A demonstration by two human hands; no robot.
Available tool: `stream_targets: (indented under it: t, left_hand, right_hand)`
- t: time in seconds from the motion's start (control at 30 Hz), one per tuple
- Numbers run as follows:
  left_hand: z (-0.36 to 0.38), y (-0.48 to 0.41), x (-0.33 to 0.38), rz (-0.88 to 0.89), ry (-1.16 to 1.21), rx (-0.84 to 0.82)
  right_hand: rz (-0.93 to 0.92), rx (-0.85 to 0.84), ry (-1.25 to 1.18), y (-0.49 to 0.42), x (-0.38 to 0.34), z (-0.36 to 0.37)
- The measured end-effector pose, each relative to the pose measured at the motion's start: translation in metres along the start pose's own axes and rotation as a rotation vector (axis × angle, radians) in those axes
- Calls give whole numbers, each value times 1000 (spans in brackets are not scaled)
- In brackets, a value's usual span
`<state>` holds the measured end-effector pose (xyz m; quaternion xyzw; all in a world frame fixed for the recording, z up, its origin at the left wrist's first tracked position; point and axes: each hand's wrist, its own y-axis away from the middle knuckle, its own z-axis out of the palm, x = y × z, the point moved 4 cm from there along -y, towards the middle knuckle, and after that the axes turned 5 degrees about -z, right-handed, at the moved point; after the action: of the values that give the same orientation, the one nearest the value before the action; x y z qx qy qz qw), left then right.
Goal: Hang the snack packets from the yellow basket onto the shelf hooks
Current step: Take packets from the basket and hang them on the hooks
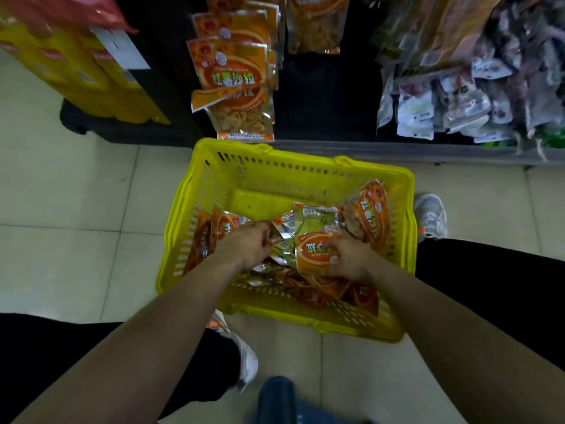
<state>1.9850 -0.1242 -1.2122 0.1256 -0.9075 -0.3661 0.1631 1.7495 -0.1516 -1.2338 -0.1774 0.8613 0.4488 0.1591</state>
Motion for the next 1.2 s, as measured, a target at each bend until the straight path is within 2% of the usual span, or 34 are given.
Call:
stream_targets:
  t: [0.1, 0.37, 0.5, 0.67, 0.87, 1.1, 1.2]
  left_hand:
    - [4, -18, -1, -8, 8, -14]
    - [7, -34, 2, -34, 61, 18]
    - [6, -35, -1, -60, 117, 21]
    - [9, -36, 2, -57, 122, 21]
    - [6, -37, 4, -34, 170, 32]
    - [-19, -27, 42, 192, 346, 22]
    - [-32, -20, 52, 204, 426, 75]
  right_hand:
    - [-7, -52, 134, -10, 0, 15]
    - [-45, 43, 227, -16, 10, 22]
    - [-40, 1, 324, -10, 12, 24]
    - [-30, 29, 350, -9, 14, 25]
    - [-92, 162, 222, -8, 6, 9]
    - [-104, 368, 0, -7, -10, -51]
    - [-112, 466, -111, -4, -14, -71]
